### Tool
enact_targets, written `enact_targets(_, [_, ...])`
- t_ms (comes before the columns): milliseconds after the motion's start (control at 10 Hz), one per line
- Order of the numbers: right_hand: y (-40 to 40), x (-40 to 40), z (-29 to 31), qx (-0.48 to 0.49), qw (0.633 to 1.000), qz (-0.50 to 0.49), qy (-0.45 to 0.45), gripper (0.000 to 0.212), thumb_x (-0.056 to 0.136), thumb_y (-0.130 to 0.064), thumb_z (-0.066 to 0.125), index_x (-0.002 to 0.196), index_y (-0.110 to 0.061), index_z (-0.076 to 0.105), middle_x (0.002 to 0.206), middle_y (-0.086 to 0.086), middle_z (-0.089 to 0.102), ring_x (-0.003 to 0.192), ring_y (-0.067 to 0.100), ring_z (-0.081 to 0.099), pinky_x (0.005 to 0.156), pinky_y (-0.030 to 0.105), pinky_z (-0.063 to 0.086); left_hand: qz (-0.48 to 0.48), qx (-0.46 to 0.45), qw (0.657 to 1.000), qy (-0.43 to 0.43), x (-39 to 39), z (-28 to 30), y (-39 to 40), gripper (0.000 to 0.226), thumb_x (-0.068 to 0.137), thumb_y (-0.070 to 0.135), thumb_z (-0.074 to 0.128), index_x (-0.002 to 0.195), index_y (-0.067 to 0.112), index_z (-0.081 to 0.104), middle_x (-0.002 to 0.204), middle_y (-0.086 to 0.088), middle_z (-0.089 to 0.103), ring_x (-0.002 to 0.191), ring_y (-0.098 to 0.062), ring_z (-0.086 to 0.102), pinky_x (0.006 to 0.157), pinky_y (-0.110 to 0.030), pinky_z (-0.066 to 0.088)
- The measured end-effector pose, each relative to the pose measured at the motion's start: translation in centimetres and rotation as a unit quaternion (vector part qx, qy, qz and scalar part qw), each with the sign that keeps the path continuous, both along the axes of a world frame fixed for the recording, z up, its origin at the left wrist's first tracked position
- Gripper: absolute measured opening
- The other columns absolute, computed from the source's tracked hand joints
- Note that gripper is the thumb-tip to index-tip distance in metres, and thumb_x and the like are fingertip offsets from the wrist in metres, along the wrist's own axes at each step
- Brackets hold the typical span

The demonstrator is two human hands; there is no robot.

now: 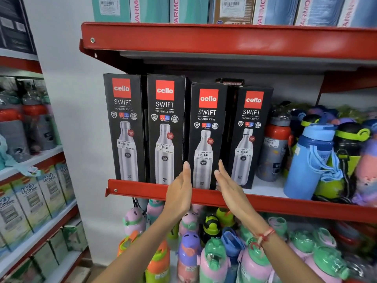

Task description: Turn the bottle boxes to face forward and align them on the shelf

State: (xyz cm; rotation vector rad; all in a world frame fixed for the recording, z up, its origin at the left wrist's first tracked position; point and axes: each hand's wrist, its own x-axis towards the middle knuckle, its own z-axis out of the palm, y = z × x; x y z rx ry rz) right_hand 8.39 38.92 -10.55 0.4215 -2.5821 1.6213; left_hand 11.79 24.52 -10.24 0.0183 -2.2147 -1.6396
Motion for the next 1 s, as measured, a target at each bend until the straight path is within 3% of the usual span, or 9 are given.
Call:
enact_targets(100, [1.1,0.3,0.4,-0.033,0.99,-0.101,0.094,0.045,0.099,-0.041,0.034,0.144,-0.034,0.038,0.136,0.006,0.057,0.126,0.025,0.051,0.095,0.024,0.035,0.111,-0.109,0.98,0.127,-0.4,-0.3,0.8,0.037,0.097,0.042,0.034,0.111,0.017,0.057,0.111,0.004,0.054,0.102,-0.011,0.054,0.091,-0.029,0.043])
enact_targets(200, [3.2,-1.3,0.6,-0.081,0.954,-0.232,0.173,0.045,0.099,-0.034,0.039,0.142,-0.024,0.04,0.138,0.004,0.045,0.133,0.024,0.039,0.108,0.036,0.029,0.031,-0.11,0.976,0.186,-1.7,0.4,3.0,0.026,0.097,0.026,0.042,0.119,0.017,0.054,0.114,0.003,0.056,0.103,-0.008,0.057,0.089,-0.025,0.044])
enact_targets(300, [5.1,-3.6,0.6,-0.083,0.964,-0.224,0.116,0.059,0.097,-0.043,0.038,0.151,-0.03,0.017,0.157,0.008,0.02,0.145,0.024,0.016,0.115,0.044,0.016,-0.122,-0.145,0.98,0.059,-3.5,0.8,6.9,0.057,0.098,0.043,0.033,0.146,0.012,0.025,0.149,-0.005,0.035,0.137,-0.019,0.034,0.111,-0.032,0.03])
enact_targets(400, [5.5,-4.5,0.4,-0.11,0.982,-0.136,0.067,0.064,0.098,-0.044,0.031,0.151,-0.032,-0.002,0.161,-0.005,0.004,0.148,0.017,0.01,0.115,0.036,0.015,-0.154,-0.116,0.981,-0.039,-5.2,1.2,9.2,0.075,0.093,0.059,0.022,0.15,0.018,-0.003,0.16,-0.007,0.009,0.147,-0.023,0.009,0.116,-0.038,0.012])
enact_targets(500, [5.6,-3.9,0.5,-0.098,0.989,-0.096,0.046,0.063,0.099,-0.044,0.029,0.15,-0.036,-0.008,0.16,-0.011,0.006,0.146,0.015,0.014,0.109,0.03,0.02,-0.149,-0.095,0.982,-0.071,-6.1,1.4,9.0,0.07,0.092,0.063,0.017,0.15,0.027,-0.001,0.155,-0.012,0.027,0.142,-0.031,0.026,0.116,-0.042,0.02])
enact_targets(700, [6.9,-1.3,-0.5,-0.021,0.994,-0.091,0.052,0.064,0.093,-0.056,0.029,0.144,-0.053,-0.01,0.15,-0.023,0.014,0.144,0.017,0.024,0.11,0.032,0.024,-0.167,-0.111,0.979,-0.026,-2.8,0.6,7.3,0.066,0.094,0.059,0.015,0.15,0.026,0.008,0.153,-0.004,0.034,0.139,-0.021,0.033,0.106,-0.027,0.023])
enact_targets(800, [6.9,0.1,-0.6,-0.006,0.994,-0.095,0.05,0.063,0.095,-0.052,0.03,0.144,-0.052,-0.01,0.142,-0.026,0.013,0.143,0.018,0.024,0.111,0.034,0.023,-0.163,-0.133,0.977,-0.021,-1.2,0.8,7.0,0.069,0.092,0.061,0.014,0.15,0.024,0.008,0.126,-0.007,0.06,0.121,-0.023,0.052,0.093,-0.025,0.033])
enact_targets(900, [6.4,0.9,0.3,-0.012,0.995,-0.097,0.036,0.064,0.096,-0.051,0.03,0.145,-0.049,-0.011,0.154,-0.016,0.013,0.145,0.02,0.021,0.111,0.034,0.022,-0.18,-0.137,0.974,-0.016,-0.3,1.4,6.6,0.071,0.092,0.061,0.015,0.15,0.021,0.008,0.104,0.004,0.063,0.109,-0.016,0.053,0.088,-0.019,0.036])
enact_targets(1000, [5.3,2.5,2.3,-0.018,0.99,-0.111,0.08,0.064,0.098,-0.046,0.031,0.148,-0.042,-0.008,0.159,-0.01,0.012,0.146,0.013,0.016,0.112,0.031,0.018,-0.165,-0.119,0.979,0.031,1.2,2.9,5.1,0.067,0.095,0.057,0.021,0.15,0.02,0.013,0.154,-0.001,0.032,0.141,-0.013,0.026,0.11,-0.023,0.019])
